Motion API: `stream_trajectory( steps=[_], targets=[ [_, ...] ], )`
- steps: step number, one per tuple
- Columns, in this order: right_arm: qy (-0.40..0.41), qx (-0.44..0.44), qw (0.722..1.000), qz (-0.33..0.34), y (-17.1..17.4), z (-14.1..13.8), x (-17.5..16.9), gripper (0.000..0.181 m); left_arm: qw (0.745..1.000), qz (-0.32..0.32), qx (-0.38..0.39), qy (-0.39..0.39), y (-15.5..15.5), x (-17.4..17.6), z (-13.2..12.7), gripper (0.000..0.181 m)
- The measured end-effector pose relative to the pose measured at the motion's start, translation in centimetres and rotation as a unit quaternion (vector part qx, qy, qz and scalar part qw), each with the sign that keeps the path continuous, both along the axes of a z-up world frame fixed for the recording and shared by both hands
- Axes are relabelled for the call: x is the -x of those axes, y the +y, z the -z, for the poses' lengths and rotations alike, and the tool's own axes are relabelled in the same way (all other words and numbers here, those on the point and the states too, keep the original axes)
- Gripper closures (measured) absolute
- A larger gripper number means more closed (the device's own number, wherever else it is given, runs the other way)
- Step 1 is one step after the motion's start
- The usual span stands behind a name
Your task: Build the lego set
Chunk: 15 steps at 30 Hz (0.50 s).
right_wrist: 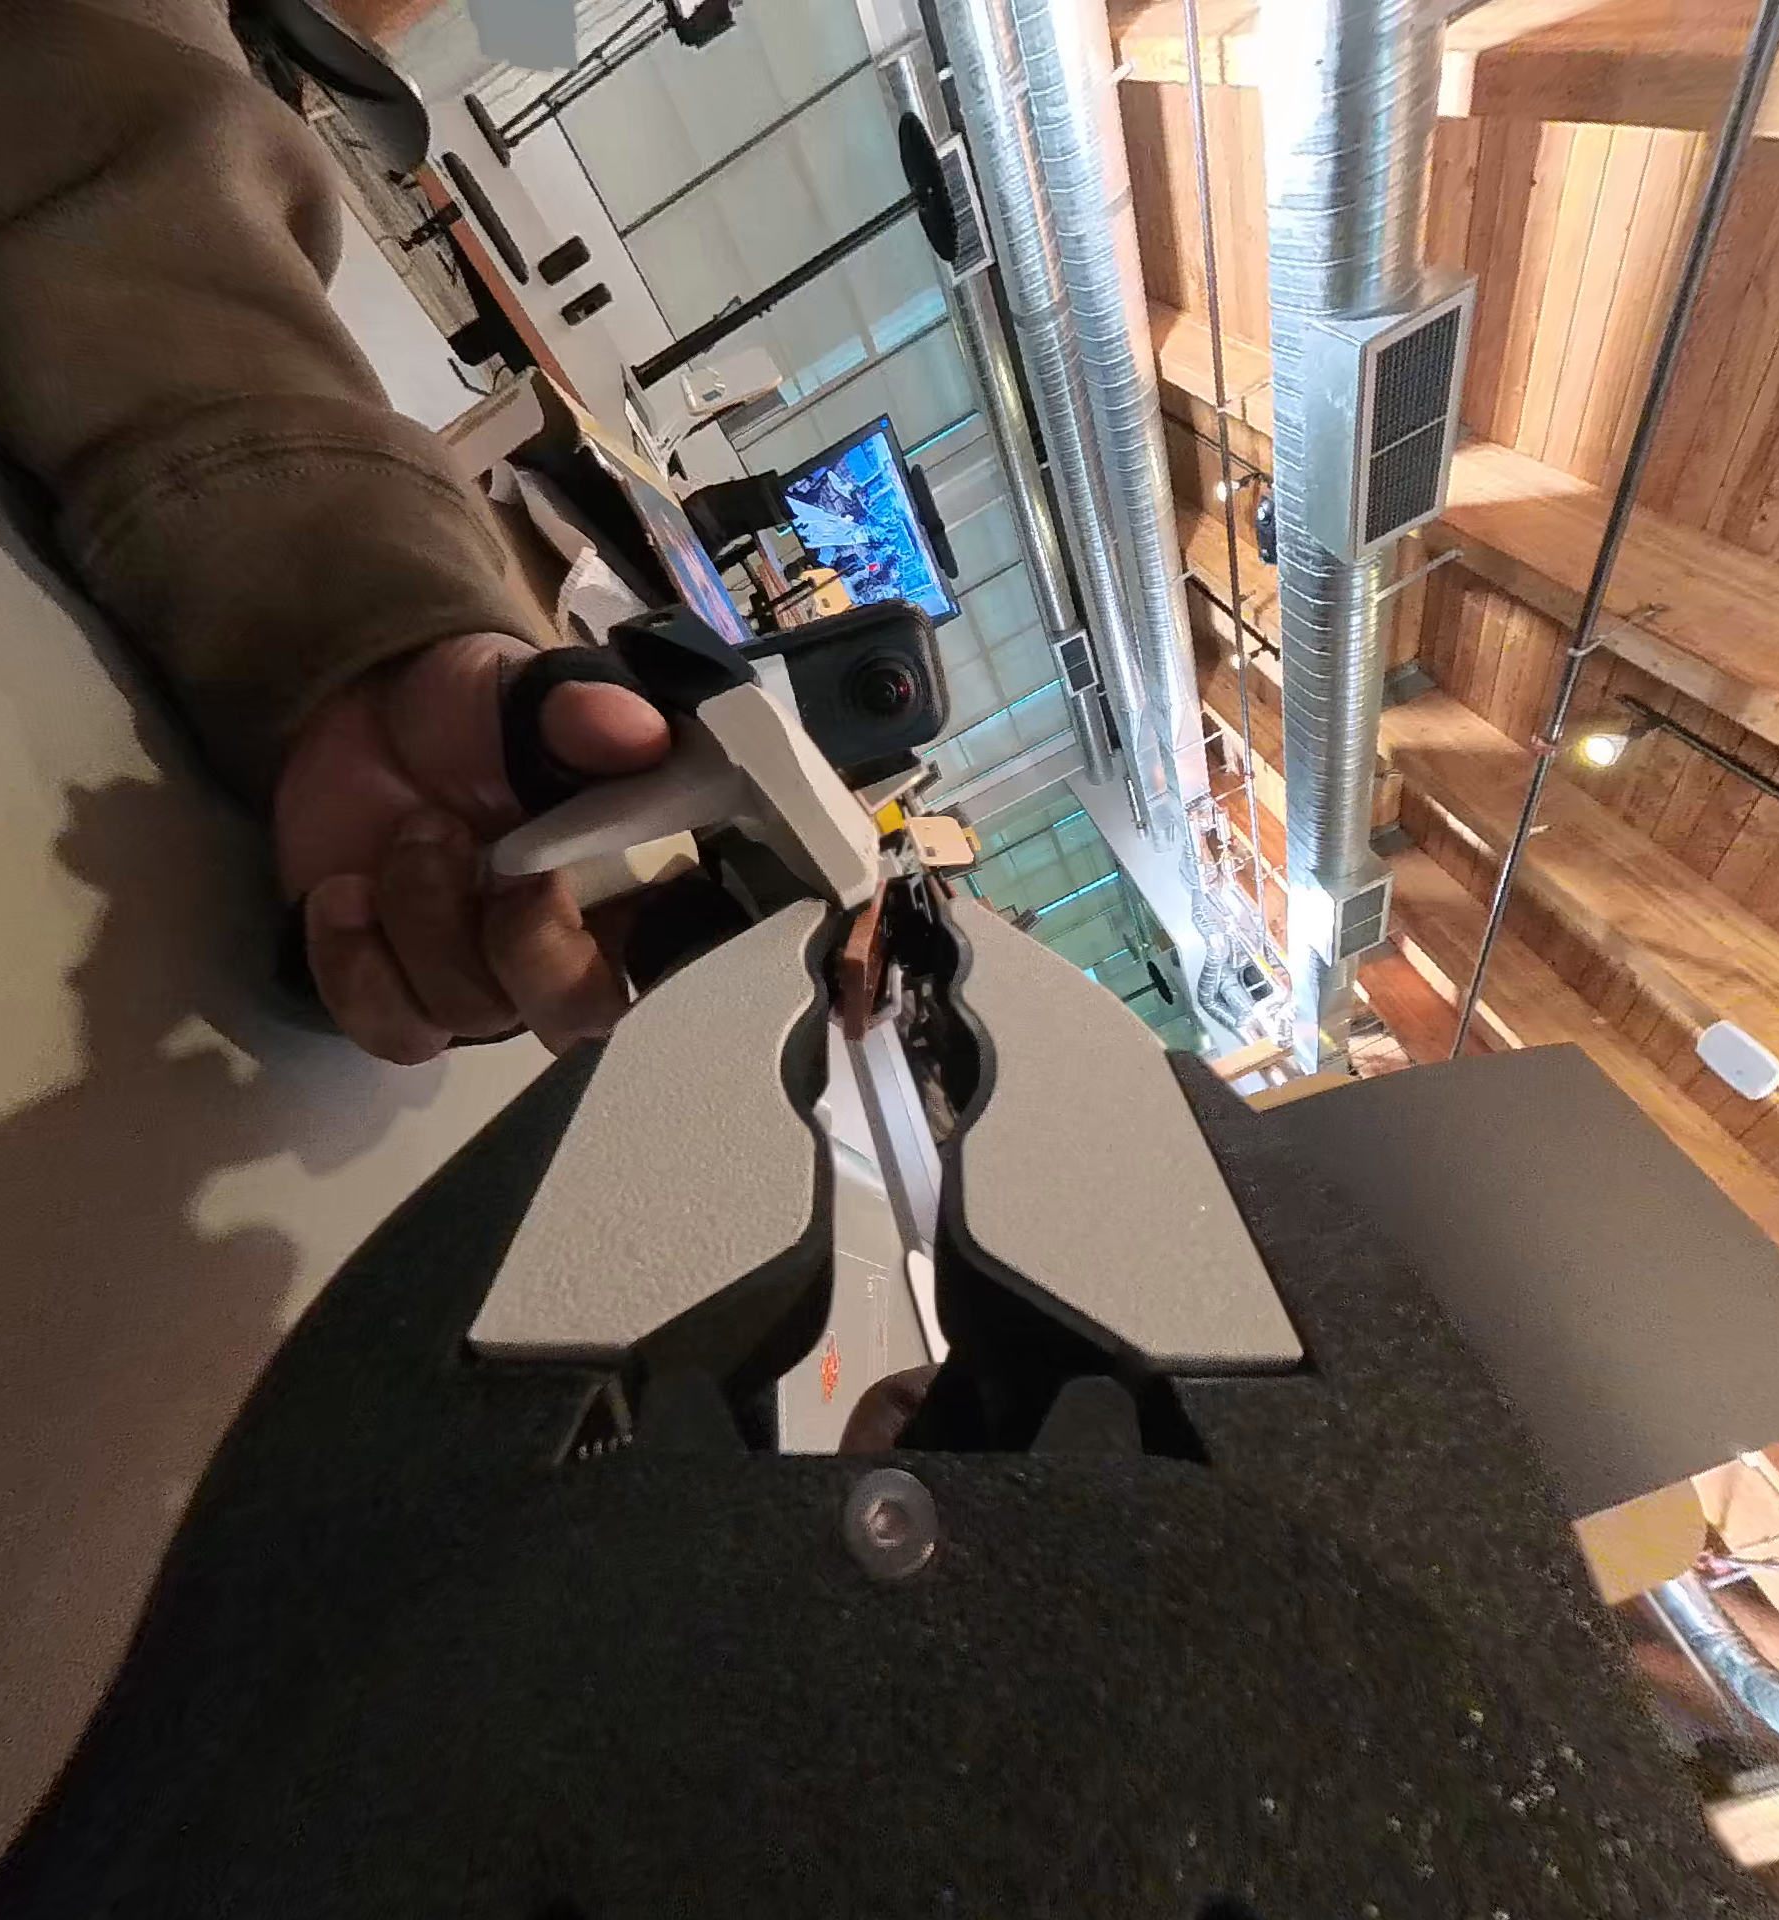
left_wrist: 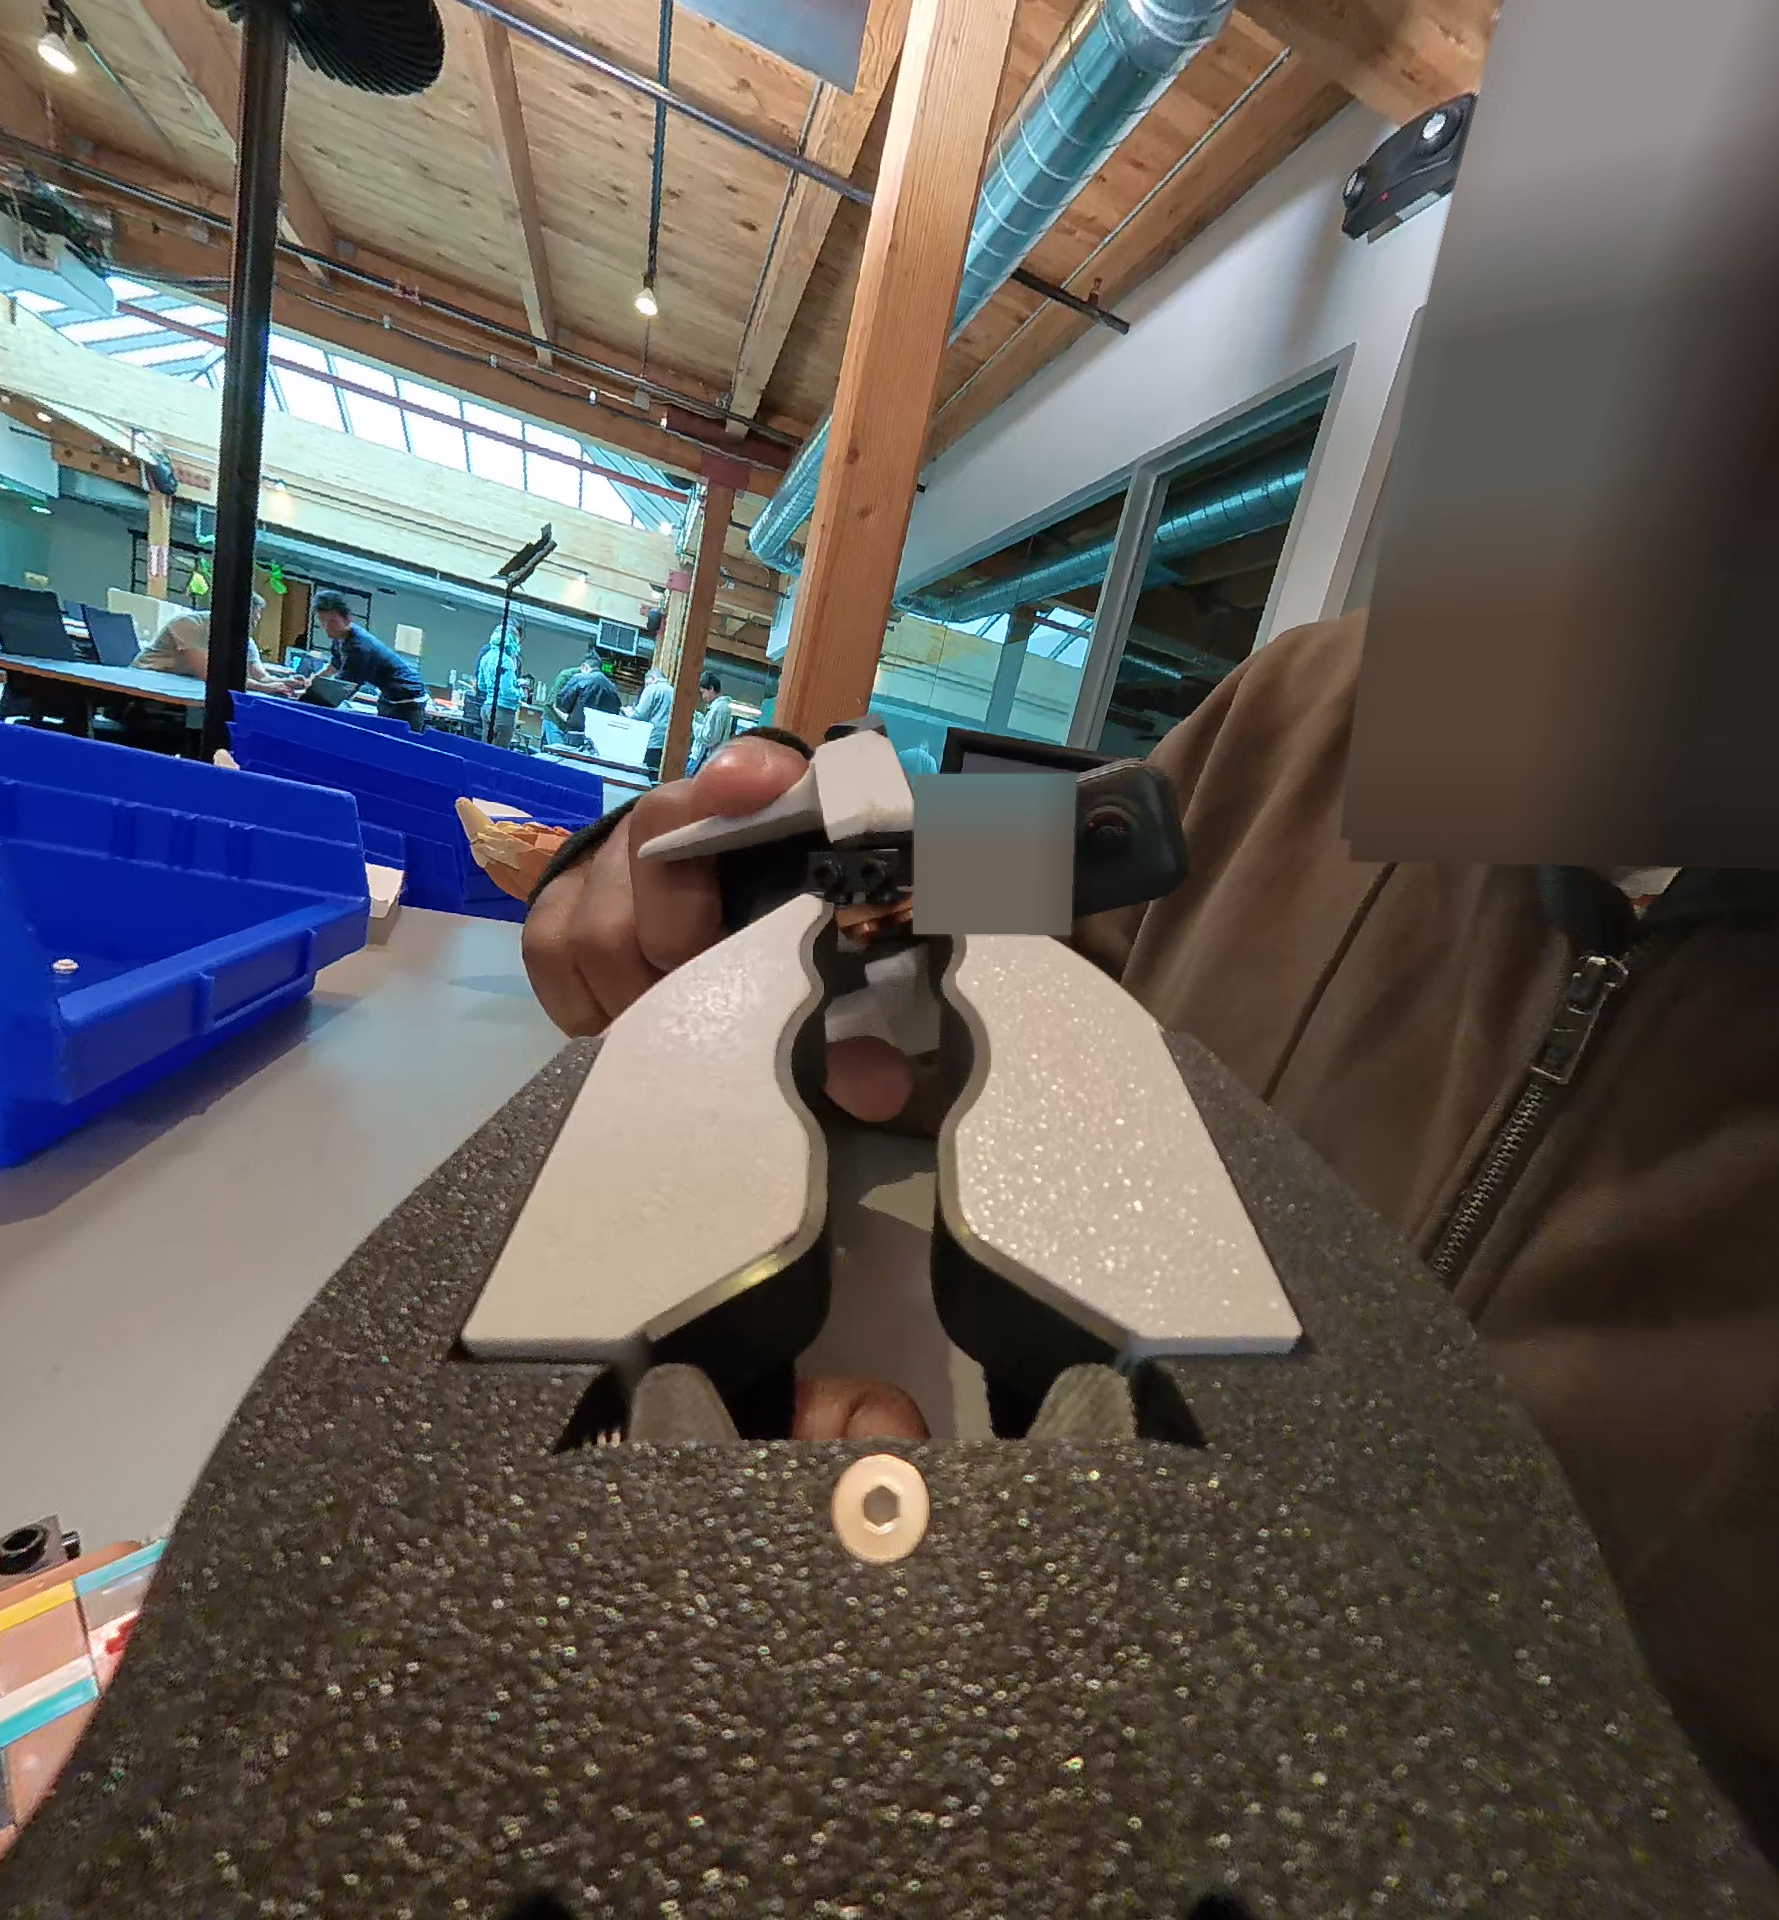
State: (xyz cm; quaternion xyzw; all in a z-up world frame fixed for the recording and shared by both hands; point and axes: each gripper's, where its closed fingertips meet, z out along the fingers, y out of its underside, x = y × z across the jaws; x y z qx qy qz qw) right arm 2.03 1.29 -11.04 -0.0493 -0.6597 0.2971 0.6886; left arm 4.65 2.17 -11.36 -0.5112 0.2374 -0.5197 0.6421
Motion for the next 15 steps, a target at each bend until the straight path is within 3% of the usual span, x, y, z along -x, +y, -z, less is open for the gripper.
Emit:
stream_trajectory(
  steps=[15],
  targets=[
    [-0.015,0.065,0.998,-0.005,0.67,0.35,0.27,0.166,0.999,-0.013,0.039,0.012,0.77,0.32,0.46,0.162]
  ],
)
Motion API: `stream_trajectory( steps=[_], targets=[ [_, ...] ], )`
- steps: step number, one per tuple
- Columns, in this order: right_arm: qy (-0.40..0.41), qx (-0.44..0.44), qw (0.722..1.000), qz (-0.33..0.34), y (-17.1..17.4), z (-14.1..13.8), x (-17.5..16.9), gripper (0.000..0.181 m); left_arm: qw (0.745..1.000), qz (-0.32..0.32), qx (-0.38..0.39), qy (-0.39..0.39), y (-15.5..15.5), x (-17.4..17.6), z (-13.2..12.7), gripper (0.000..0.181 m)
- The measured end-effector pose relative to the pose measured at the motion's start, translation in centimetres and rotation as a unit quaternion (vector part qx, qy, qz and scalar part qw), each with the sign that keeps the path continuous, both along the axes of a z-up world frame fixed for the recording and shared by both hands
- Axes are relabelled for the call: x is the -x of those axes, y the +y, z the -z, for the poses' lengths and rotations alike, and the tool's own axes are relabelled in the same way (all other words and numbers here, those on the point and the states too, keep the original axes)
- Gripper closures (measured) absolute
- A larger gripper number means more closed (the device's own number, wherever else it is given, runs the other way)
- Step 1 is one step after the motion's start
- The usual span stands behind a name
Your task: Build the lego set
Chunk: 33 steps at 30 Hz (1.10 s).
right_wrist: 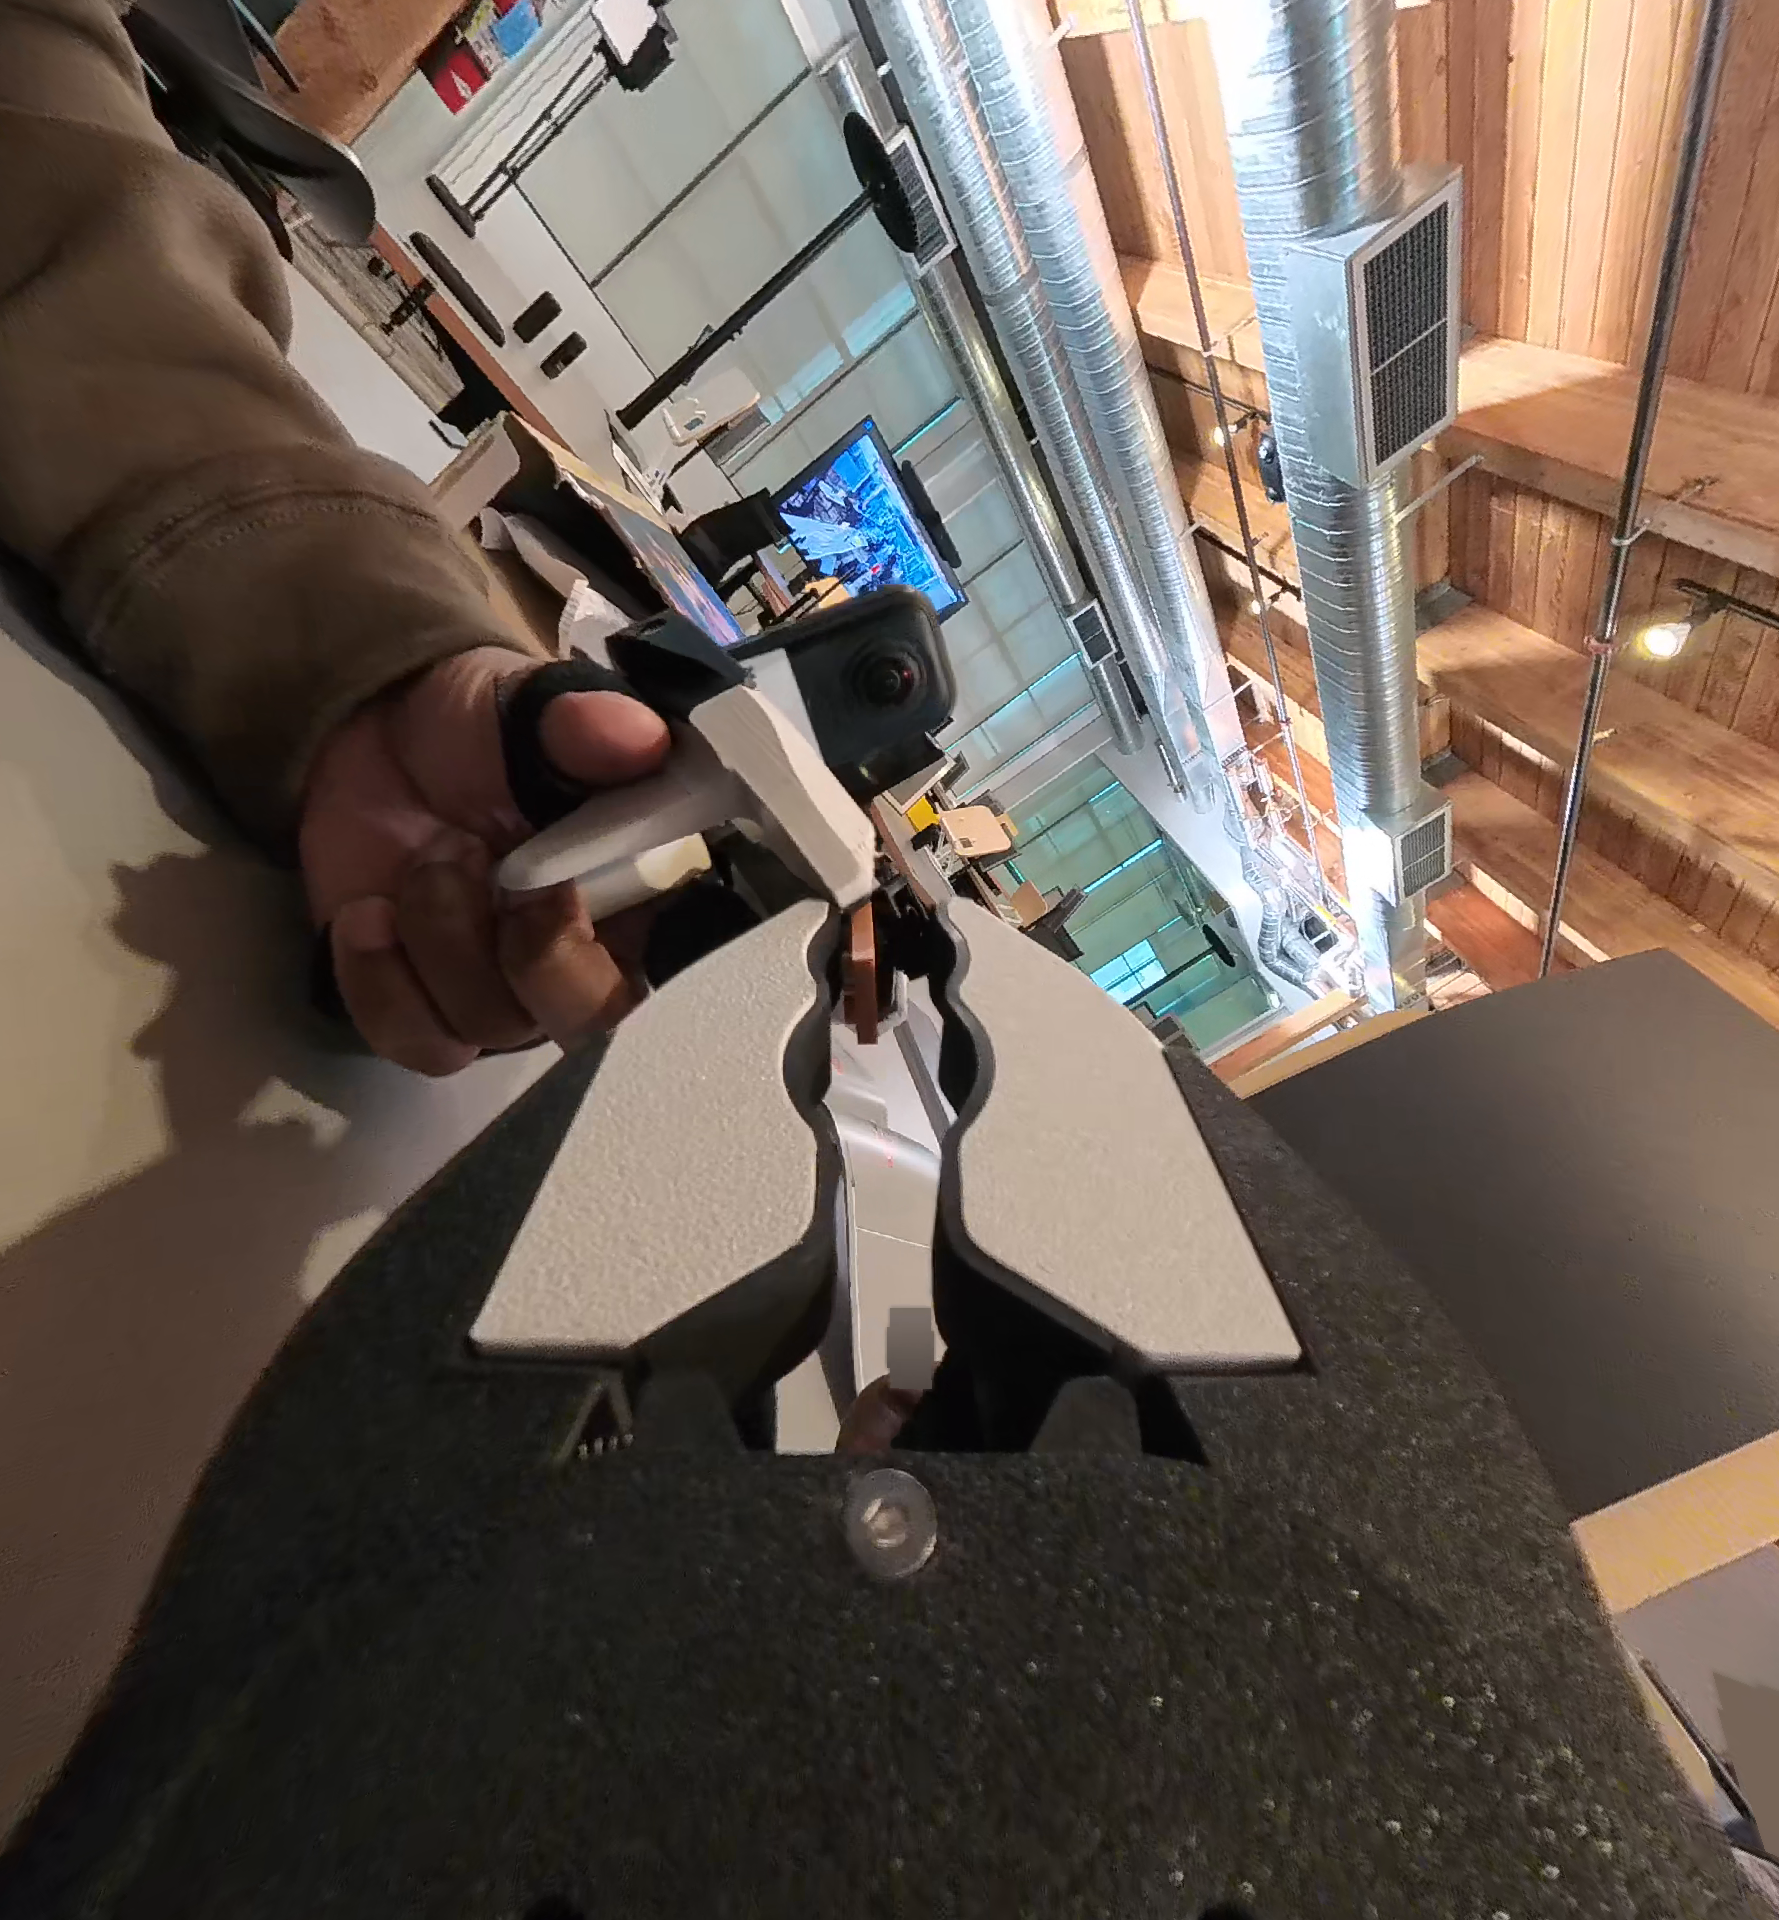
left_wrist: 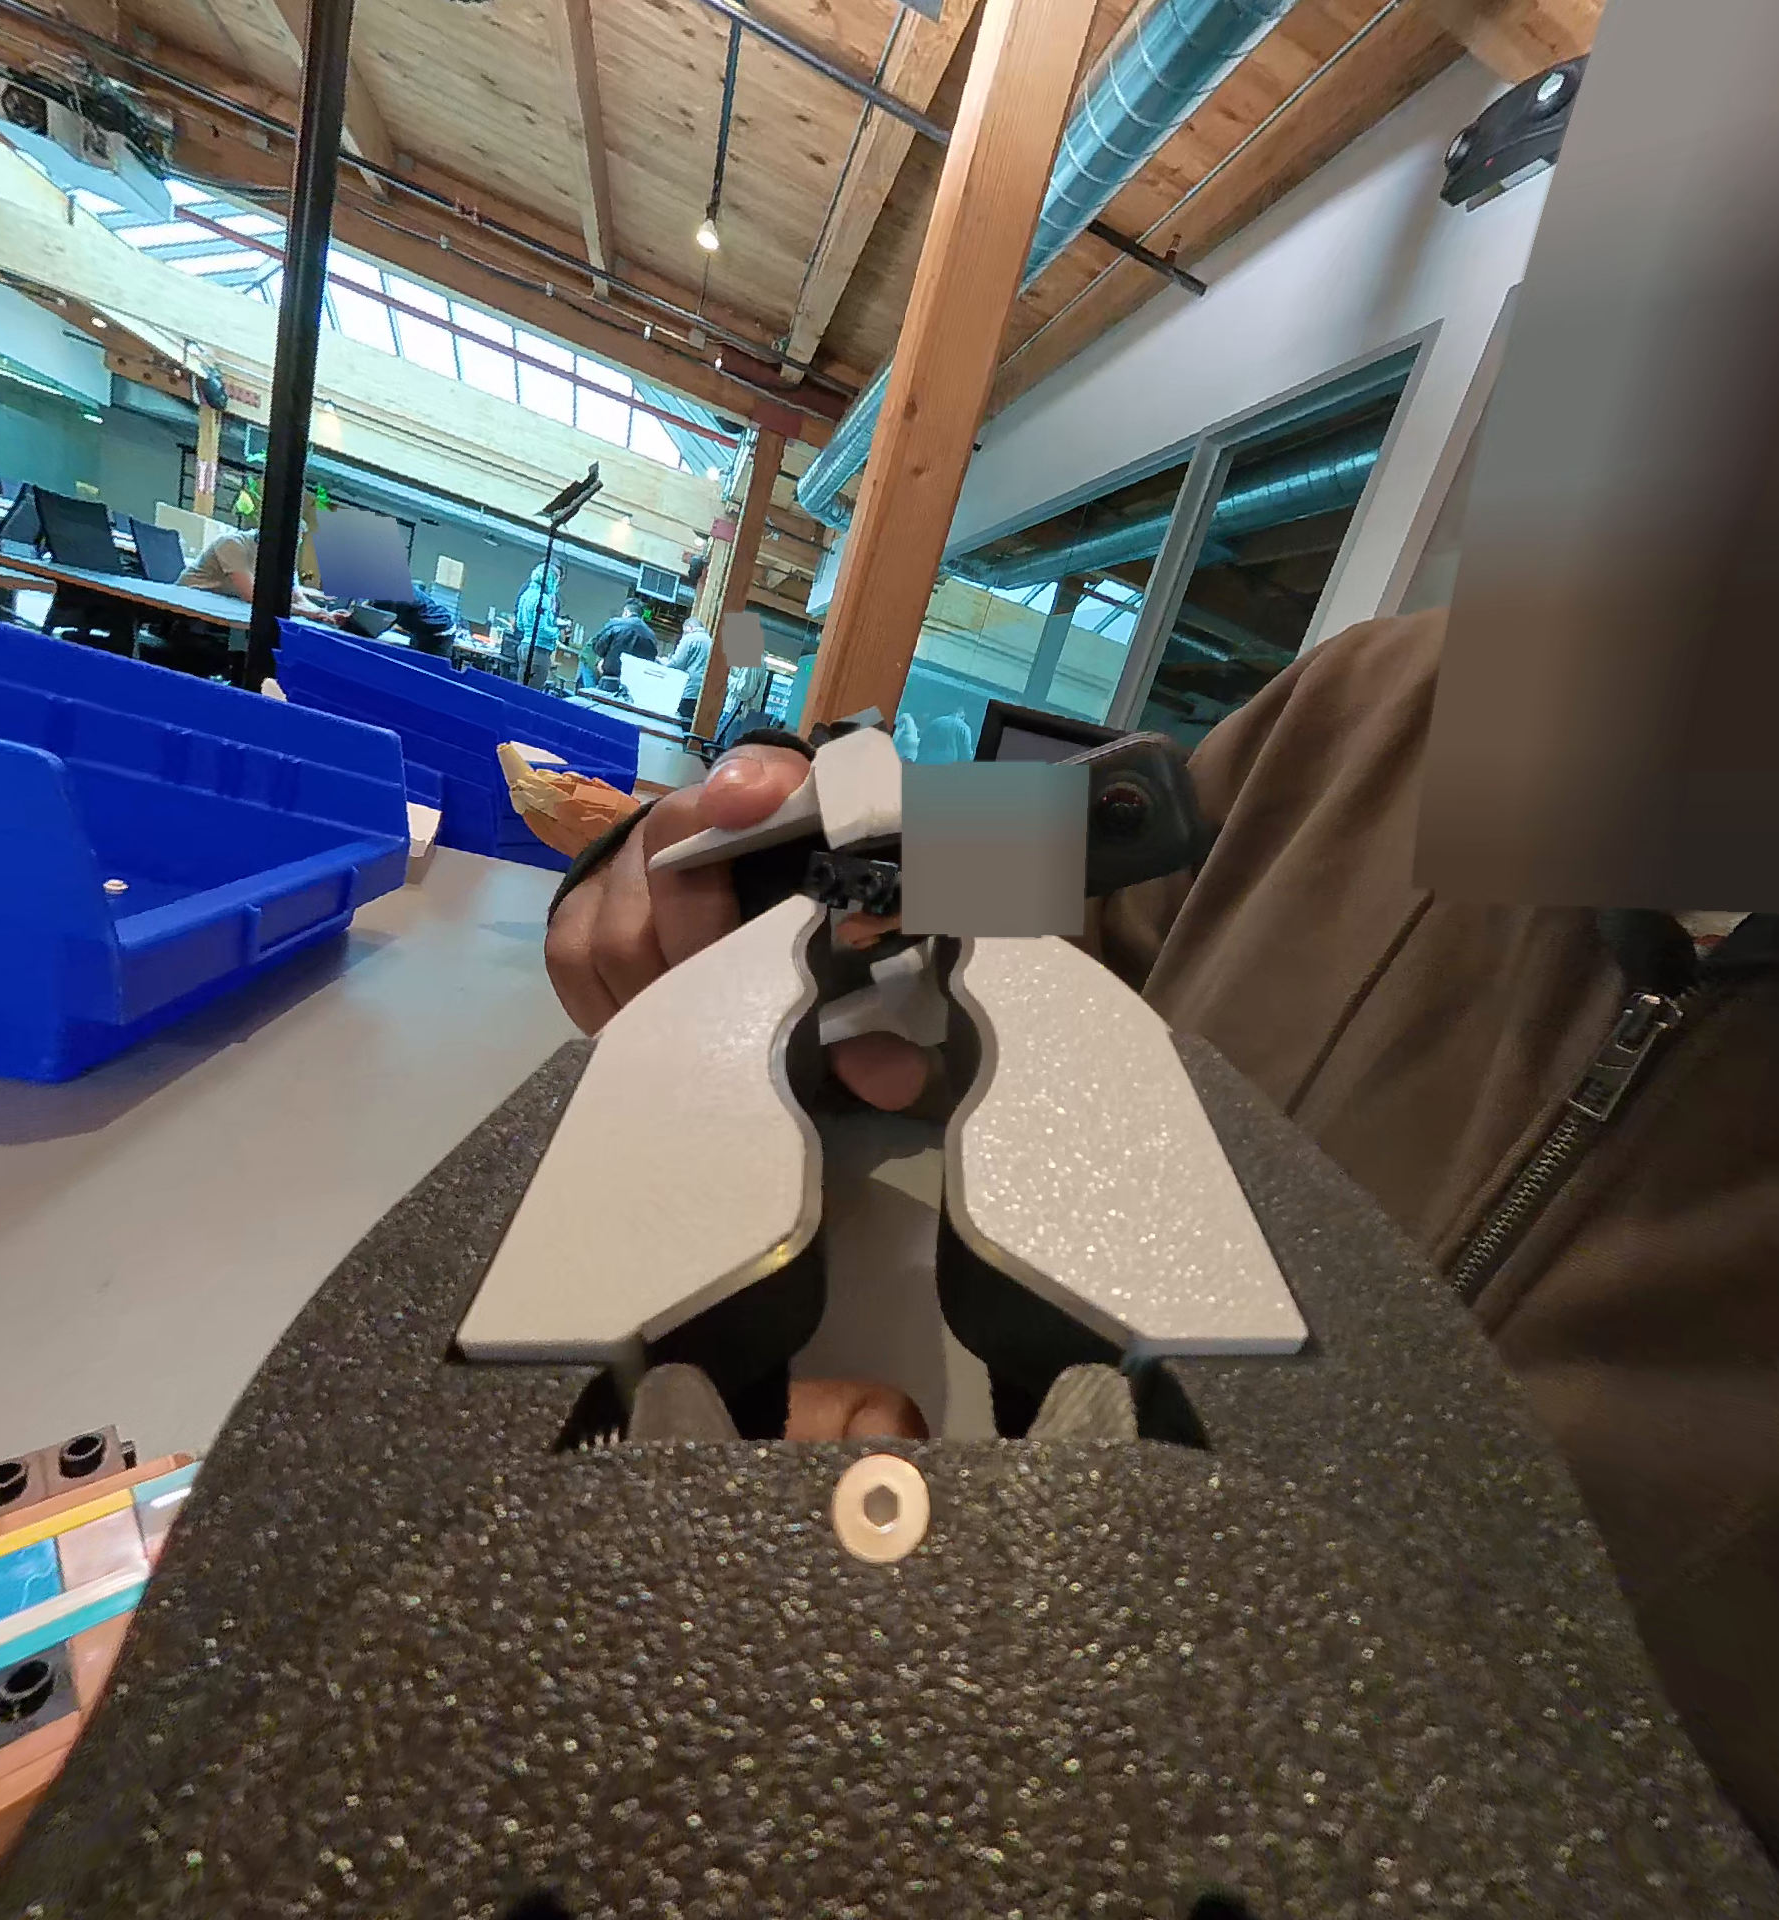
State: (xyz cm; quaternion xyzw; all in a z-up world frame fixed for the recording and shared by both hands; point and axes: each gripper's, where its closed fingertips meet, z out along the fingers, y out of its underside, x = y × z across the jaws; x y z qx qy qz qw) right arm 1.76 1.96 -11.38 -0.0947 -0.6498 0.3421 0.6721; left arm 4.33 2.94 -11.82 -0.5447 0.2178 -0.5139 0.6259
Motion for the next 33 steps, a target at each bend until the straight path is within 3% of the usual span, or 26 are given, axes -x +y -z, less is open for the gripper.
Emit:
stream_trajectory(
  steps=[13,23,29,33],
  targets=[
    [0.004,-0.049,0.999,0.018,0.3,0.6,0.1,0.167,0.996,-0.031,0.009,0.081,0.3,0.3,0.8,0.159],
    [0.001,-0.002,1.000,0.012,1.2,-0.2,-0.1,0.172,0.988,-0.045,-0.022,0.149,-0.3,0.3,1.1,0.157],
    [-0.059,0.134,0.987,-0.058,0.8,-0.4,-0.2,0.172,0.986,-0.088,-0.035,0.140,0.1,2.2,0.2,0.157],
    [-0.118,0.257,0.951,-0.129,0.6,-0.4,-0.3,0.172,0.988,-0.101,-0.019,0.115,0.6,3.0,-0.1,0.158]
  ],
)
